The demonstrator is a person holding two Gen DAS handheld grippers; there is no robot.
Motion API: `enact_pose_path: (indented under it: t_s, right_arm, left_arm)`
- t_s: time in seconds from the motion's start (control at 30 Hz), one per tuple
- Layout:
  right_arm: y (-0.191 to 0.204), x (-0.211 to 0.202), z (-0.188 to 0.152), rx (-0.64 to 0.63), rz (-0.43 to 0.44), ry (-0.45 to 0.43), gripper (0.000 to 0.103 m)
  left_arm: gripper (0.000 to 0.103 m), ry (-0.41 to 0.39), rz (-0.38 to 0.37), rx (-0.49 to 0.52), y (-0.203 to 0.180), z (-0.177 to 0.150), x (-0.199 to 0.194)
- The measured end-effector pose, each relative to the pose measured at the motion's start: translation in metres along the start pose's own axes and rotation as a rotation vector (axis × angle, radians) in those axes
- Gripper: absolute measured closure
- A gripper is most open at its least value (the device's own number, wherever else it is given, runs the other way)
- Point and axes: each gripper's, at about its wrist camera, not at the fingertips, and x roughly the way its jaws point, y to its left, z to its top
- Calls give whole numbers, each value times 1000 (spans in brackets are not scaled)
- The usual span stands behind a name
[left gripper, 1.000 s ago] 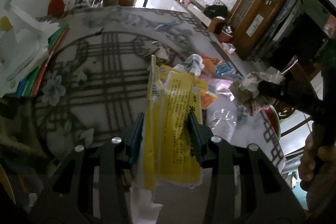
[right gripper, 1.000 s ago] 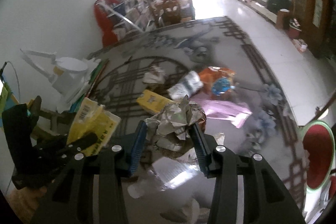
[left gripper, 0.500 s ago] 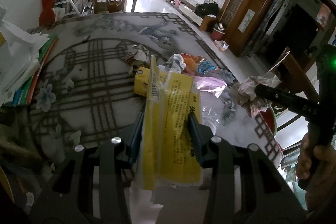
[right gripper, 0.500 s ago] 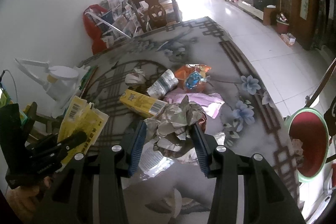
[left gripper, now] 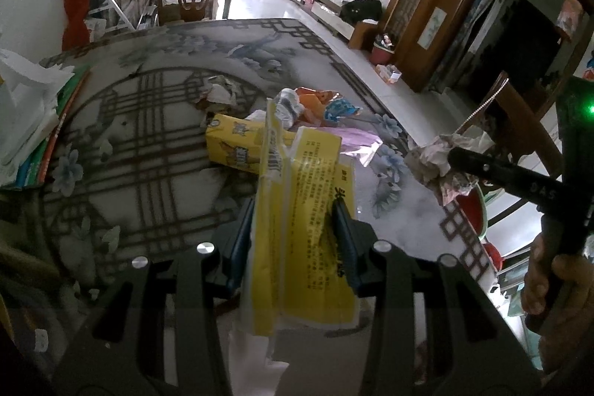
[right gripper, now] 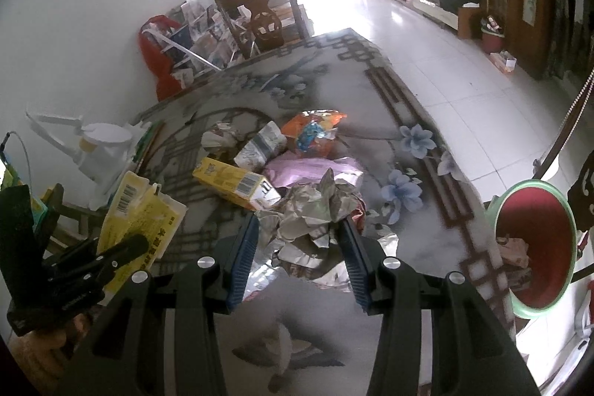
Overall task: Collect trash
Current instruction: 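Carry the packet and silver paper over the red bin and open both tools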
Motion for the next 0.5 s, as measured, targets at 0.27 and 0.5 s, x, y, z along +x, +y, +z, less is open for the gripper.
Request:
enact_pose_path:
  t_s: [0.27, 0.5]
  right_arm:
    - [-37, -12, 2, 12, 2, -2, 59]
    - [-83, -32, 8, 35, -9, -26, 59]
  left_arm:
    - [63, 5, -1, 8, -41, 5, 13]
    - [63, -20, -46, 11, -95, 26, 27]
